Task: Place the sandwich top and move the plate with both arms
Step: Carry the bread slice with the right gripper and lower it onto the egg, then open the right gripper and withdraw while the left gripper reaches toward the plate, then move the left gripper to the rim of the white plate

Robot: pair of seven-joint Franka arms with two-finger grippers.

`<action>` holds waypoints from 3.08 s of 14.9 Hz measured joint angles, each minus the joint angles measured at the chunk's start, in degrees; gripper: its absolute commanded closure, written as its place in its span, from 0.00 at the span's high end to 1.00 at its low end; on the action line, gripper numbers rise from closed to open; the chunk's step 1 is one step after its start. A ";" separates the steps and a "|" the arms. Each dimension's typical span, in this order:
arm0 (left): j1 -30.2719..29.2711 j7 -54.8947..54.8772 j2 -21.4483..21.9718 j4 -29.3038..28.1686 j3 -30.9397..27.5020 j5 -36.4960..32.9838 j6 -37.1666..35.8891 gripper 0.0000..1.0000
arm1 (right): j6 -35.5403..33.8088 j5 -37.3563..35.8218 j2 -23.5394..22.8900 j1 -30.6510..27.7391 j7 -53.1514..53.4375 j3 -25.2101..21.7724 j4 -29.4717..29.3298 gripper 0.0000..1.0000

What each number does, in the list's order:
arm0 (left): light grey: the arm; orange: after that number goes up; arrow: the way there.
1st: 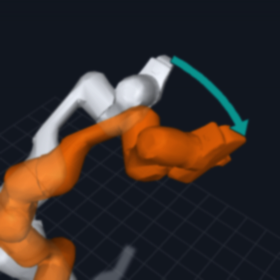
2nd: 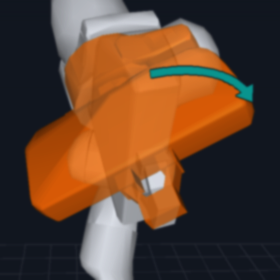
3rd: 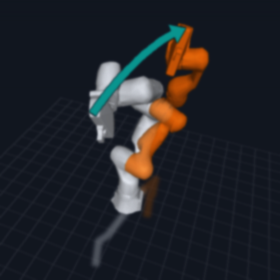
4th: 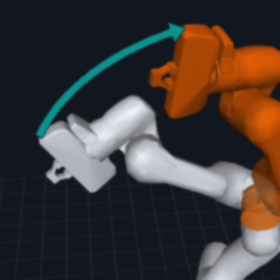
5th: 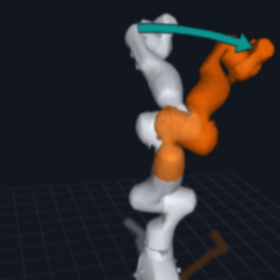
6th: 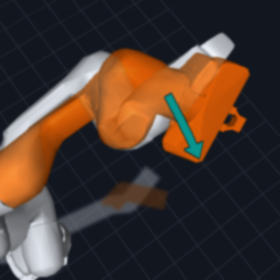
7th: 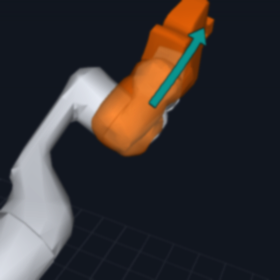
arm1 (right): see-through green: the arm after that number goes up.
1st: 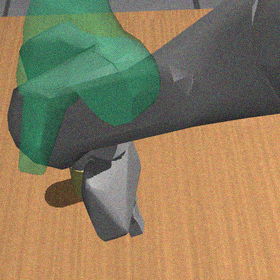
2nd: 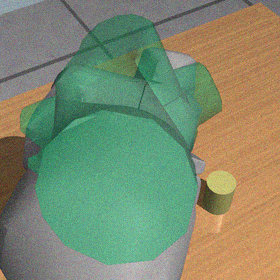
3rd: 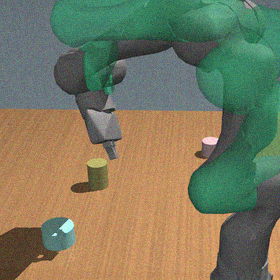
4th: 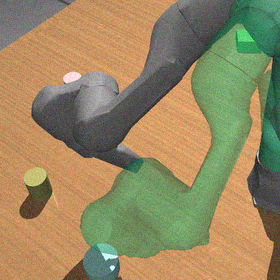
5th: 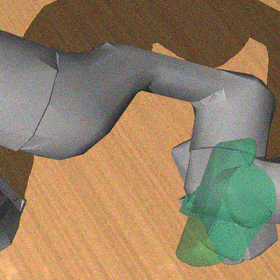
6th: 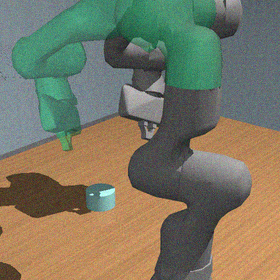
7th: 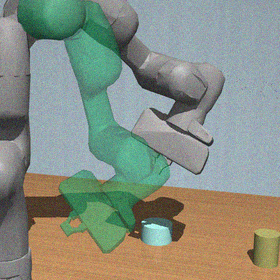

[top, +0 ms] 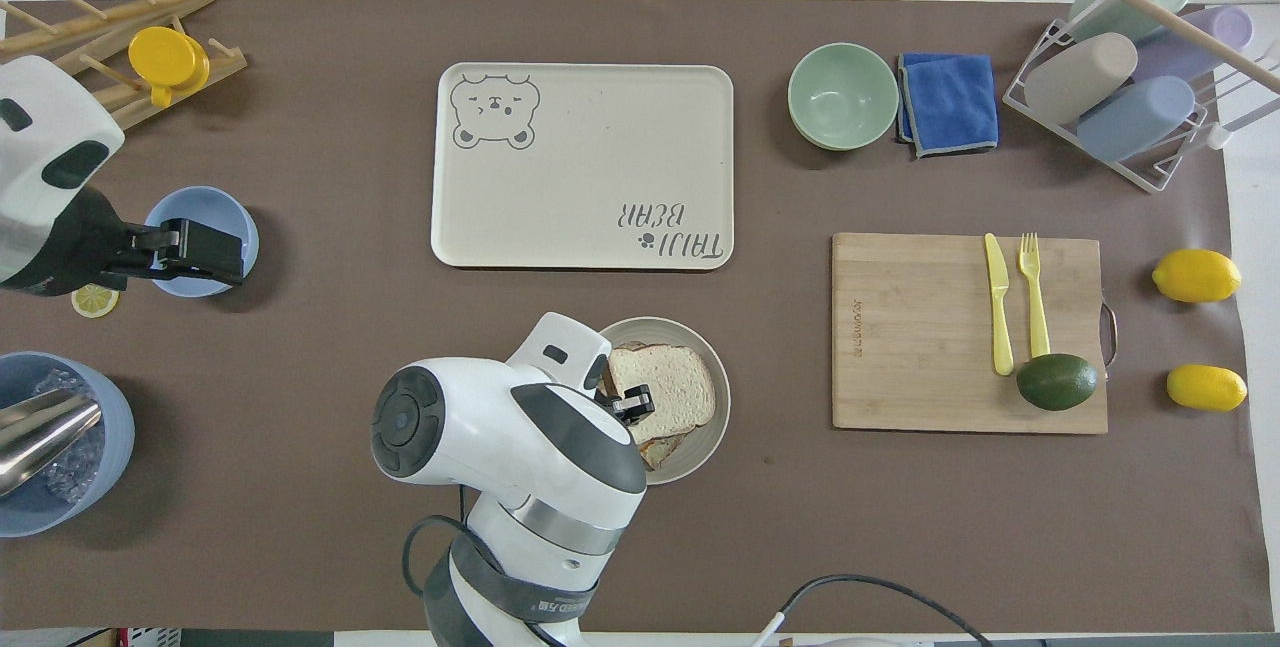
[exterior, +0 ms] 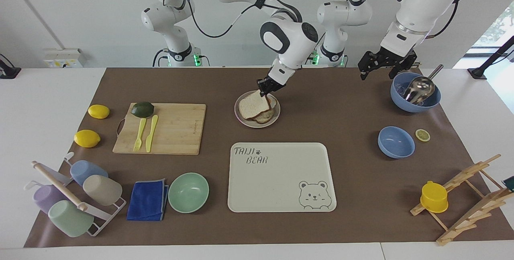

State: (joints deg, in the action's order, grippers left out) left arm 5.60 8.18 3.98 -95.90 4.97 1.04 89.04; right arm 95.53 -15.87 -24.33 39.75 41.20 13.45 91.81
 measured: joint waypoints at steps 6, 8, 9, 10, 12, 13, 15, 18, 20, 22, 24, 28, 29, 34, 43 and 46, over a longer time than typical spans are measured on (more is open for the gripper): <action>0.00 0.00 0.00 0.00 0.00 0.00 0.00 1.00 | 3.35 2.49 0.02 -0.05 3.31 0.57 1.30 0.59; 0.00 0.00 0.00 0.00 0.00 0.00 0.00 1.00 | 5.31 3.30 0.05 -0.09 3.33 0.58 1.30 0.81; 0.00 0.00 0.00 0.00 0.00 0.00 0.00 1.00 | 5.93 3.46 0.20 -0.25 3.34 0.58 1.26 0.92; -0.01 0.00 0.00 0.00 -0.01 0.00 0.00 1.00 | 6.28 3.90 0.71 -0.67 3.35 0.56 1.13 0.95; -0.13 0.00 0.00 0.00 -0.05 0.00 0.00 1.00 | 6.26 6.35 3.55 -3.32 2.99 0.54 0.82 1.00; -0.31 0.00 0.00 0.00 -0.08 0.00 0.00 1.00 | 5.60 8.08 5.81 -5.68 1.55 0.53 0.70 1.00; -0.63 0.00 0.02 -0.16 -0.08 0.00 0.01 1.00 | 2.72 10.60 10.75 -11.81 -2.95 0.50 0.61 1.00; -0.57 0.00 0.96 -3.49 0.43 0.06 1.61 1.00 | -1.46 11.93 16.13 -21.00 -6.12 0.39 0.64 1.00; -0.03 0.00 2.65 -8.02 0.94 0.95 3.85 1.00 | -4.34 13.01 18.73 -27.29 -7.37 0.34 0.66 1.00; 1.83 0.00 4.53 -12.78 1.22 2.00 5.91 1.00 | -6.64 15.54 21.18 -34.51 -12.19 0.33 0.68 1.00; 5.14 0.01 5.56 -16.87 1.35 2.53 8.78 1.00 | -7.86 17.31 23.13 -39.24 -16.54 -0.57 0.70 1.00; 11.12 0.15 5.67 -25.49 1.53 4.98 19.60 1.00 | -10.92 17.43 24.08 -36.62 -26.98 -9.52 0.85 1.00; 12.69 0.69 5.45 -27.44 1.53 5.25 22.14 1.00 | -11.17 17.43 24.19 -35.99 -30.51 -11.86 0.90 1.00; 20.97 10.11 -0.29 -32.26 1.63 5.69 35.03 1.00 | -11.60 17.43 25.09 -35.87 -33.80 -15.01 1.69 1.00; 22.70 11.42 -9.46 -32.32 1.50 9.59 45.01 0.80 | -12.20 16.44 24.41 -38.27 -41.05 -18.55 -1.02 1.00; 23.04 11.42 -9.77 -32.32 1.52 9.72 45.37 0.79 | -12.69 16.40 24.41 -38.97 -41.05 -18.61 -0.99 1.00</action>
State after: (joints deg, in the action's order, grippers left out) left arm 28.65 19.60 -5.79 -128.21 6.49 10.77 134.41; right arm 82.84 0.52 0.08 0.78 0.15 -5.15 90.82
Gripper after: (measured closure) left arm 0.194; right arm 0.000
